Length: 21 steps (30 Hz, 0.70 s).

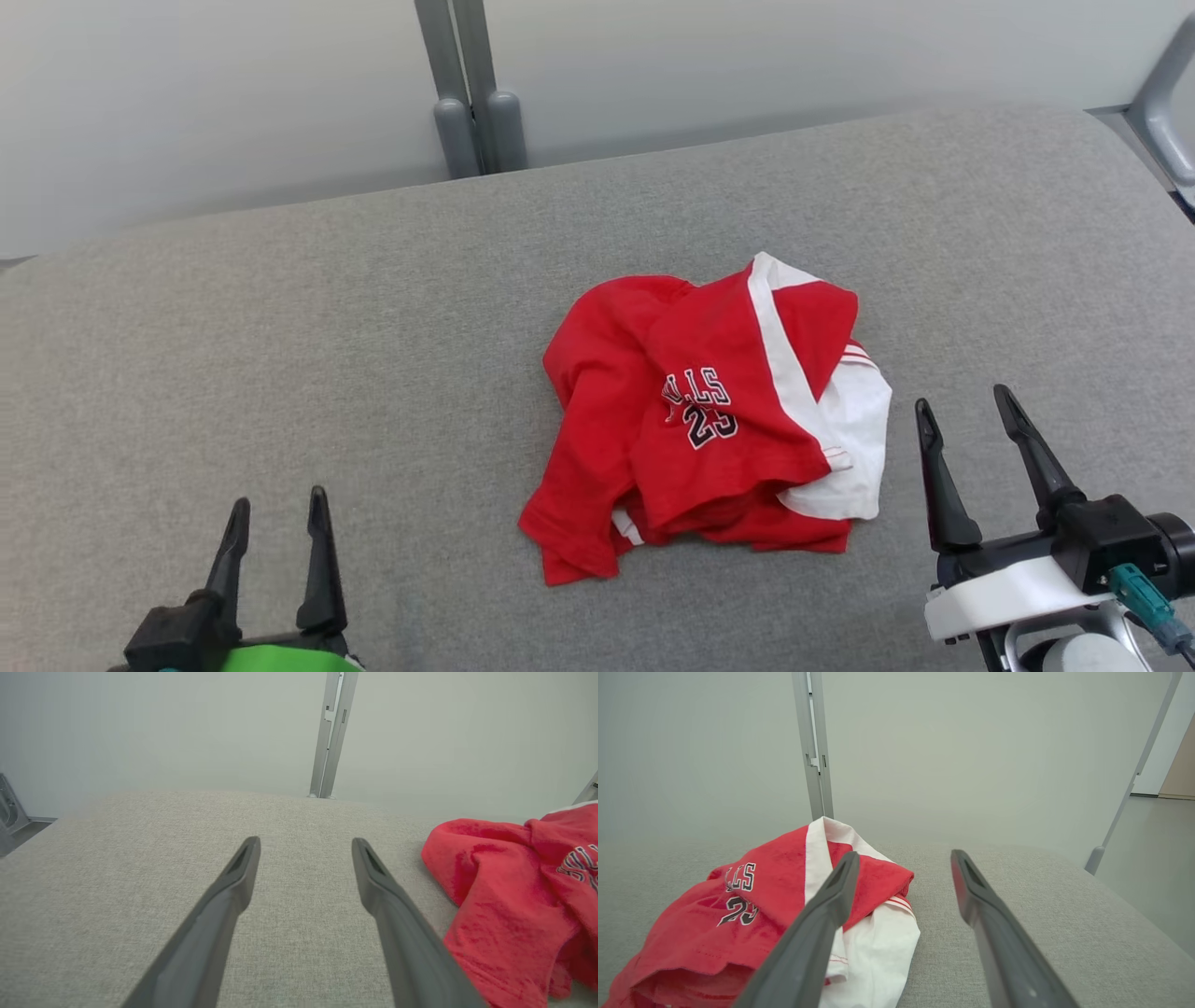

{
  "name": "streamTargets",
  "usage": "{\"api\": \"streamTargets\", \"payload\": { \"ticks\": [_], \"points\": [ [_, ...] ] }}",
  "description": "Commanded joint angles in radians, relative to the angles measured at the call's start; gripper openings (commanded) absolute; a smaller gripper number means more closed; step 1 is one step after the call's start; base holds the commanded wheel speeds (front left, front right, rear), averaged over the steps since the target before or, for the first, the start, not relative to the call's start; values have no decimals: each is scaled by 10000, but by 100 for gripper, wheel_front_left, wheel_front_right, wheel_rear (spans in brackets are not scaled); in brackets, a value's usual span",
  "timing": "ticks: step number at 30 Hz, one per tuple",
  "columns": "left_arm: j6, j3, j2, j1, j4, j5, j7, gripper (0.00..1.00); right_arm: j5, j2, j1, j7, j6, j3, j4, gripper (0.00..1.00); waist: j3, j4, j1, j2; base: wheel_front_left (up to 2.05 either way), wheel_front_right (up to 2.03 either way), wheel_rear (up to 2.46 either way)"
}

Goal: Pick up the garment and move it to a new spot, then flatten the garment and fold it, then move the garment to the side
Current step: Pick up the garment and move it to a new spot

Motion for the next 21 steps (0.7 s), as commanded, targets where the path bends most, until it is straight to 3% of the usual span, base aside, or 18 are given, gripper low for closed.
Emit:
{"api": "streamTargets", "payload": {
  "ticks": [1, 7, 12, 16, 21],
  "points": [
    [-118, 207, -74, 208, -18, 206, -3, 100, -57, 5, 174, -32, 4, -18, 45, 100, -232, 307, 0, 0, 0, 0, 0],
    [-435, 889, -175, 341, -22, 449, -4, 100, -63, 37, 214, -32, 4, -36, 143, 100, -233, 468, 0, 0, 0, 0, 0],
    [-672, 861, -212, -82, 2, 551, -4, 100, -68, 69, 8, -32, 4, 28, 135, 100, -30, 442, 0, 0, 0, 0, 0],
    [-884, -37, -219, -867, 128, 569, -4, 100, -37, 82, -183, -32, 4, 160, 123, 100, 195, 307, 0, 0, 0, 0, 0],
    [-980, -2123, -214, -2419, 872, 48, -2, 100, -57, 38, -458, -31, 4, 324, 178, 100, 358, -218, 0, 0, 0, 0, 0]
  ]
}}
